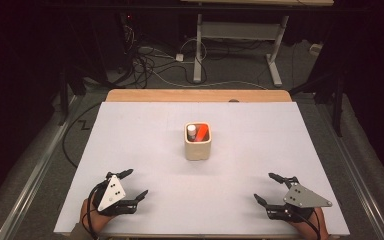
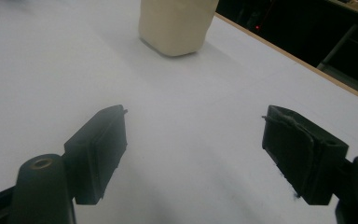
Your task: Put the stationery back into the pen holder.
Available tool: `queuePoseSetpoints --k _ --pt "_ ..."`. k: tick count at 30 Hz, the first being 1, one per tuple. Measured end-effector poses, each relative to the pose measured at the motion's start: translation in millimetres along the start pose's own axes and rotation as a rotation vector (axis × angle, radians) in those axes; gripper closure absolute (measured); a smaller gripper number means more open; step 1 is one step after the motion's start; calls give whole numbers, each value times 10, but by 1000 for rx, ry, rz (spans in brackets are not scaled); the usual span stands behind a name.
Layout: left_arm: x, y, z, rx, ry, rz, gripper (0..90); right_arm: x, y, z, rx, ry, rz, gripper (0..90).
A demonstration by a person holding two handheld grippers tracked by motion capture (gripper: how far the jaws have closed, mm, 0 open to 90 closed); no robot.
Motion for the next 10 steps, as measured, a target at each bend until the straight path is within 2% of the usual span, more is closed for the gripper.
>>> queuePoseSetpoints --k 5,10 --pt "4 -21 13 7 0 -5 202 -23 -29 37 13 -40 -12 223" --pt "7 -19 25 8 -2 1 201 -28 -22 19 13 -27 -18 217"
Point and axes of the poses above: each handheld gripper's, and its own axes: x roughly forward along the jaws, z roughly out of its top, y roughly to its left, the point moved 7 cm from there along x, roughly forward along the jaws, and after that the axes turned 3 degrees about x, right-handed, at the moved point
